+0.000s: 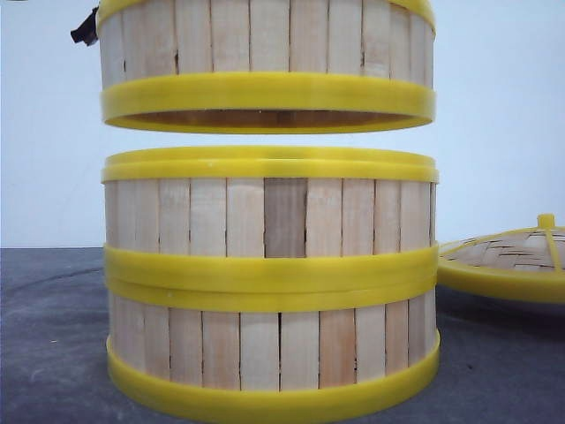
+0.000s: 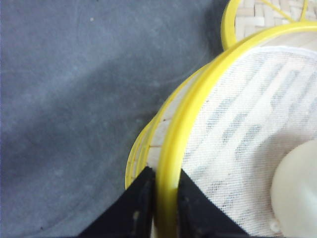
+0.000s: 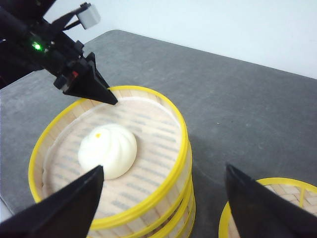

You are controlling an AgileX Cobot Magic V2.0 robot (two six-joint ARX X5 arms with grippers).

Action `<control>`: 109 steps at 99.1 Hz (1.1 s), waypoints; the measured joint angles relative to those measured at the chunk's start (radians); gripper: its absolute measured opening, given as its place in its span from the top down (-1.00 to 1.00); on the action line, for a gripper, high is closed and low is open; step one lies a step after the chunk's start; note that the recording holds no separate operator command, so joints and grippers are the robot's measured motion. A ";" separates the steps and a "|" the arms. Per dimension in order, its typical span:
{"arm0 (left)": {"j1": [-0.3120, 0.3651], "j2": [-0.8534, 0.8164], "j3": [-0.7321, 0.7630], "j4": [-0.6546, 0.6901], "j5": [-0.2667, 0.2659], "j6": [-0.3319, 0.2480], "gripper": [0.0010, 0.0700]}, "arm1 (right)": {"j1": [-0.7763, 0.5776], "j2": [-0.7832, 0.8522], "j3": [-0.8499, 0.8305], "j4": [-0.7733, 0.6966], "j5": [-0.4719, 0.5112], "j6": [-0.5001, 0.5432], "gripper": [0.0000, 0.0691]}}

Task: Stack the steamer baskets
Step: 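Lower the held basket onto the top of the stack with the left gripper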

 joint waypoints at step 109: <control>0.000 0.029 -0.077 0.074 0.014 -0.005 0.93 | 0.000 0.000 0.000 0.002 0.023 0.000 -0.39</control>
